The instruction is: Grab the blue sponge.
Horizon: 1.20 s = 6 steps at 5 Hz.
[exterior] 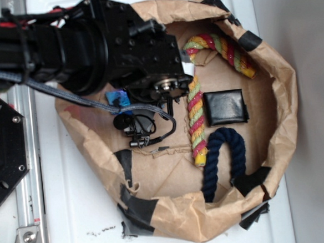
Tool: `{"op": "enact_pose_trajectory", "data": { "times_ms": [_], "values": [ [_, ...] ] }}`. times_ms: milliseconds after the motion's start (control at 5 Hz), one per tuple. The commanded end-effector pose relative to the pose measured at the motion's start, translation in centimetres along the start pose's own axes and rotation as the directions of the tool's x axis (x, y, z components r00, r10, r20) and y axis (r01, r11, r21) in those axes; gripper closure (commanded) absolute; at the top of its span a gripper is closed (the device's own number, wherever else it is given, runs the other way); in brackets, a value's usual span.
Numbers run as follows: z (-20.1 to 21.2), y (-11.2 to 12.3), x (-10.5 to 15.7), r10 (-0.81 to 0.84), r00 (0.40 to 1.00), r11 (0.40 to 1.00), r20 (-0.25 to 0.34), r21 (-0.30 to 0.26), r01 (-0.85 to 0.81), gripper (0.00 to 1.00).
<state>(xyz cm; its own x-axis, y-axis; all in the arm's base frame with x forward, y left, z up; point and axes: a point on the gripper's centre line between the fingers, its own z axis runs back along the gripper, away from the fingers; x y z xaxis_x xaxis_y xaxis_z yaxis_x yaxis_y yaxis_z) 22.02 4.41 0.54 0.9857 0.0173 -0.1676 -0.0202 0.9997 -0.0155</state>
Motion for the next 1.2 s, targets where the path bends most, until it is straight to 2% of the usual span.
{"op": "enact_pose_trajectory", "data": {
  "times_ms": [0,200,400,600,800,1000],
  "values": [
    [3.9,-1.3,0.0,-0.031,0.997,0.997,0.073,-0.069,0.036,1.0],
    [9.1,-2.0,0.3,0.07,0.993,0.989,0.093,-0.138,-0.057,1.0],
    [14.1,-2.8,-0.5,0.117,0.983,0.99,0.142,-0.094,-0.104,1.0],
    [16.6,-3.4,-0.1,0.124,0.967,0.992,0.223,-0.04,-0.118,1.0],
    [16.7,-3.2,0.7,0.112,0.948,0.994,0.299,-0.025,-0.109,1.0],
    [16.8,-3.0,1.5,0.101,0.943,0.995,0.318,-0.012,-0.103,1.0]
  ]
}}
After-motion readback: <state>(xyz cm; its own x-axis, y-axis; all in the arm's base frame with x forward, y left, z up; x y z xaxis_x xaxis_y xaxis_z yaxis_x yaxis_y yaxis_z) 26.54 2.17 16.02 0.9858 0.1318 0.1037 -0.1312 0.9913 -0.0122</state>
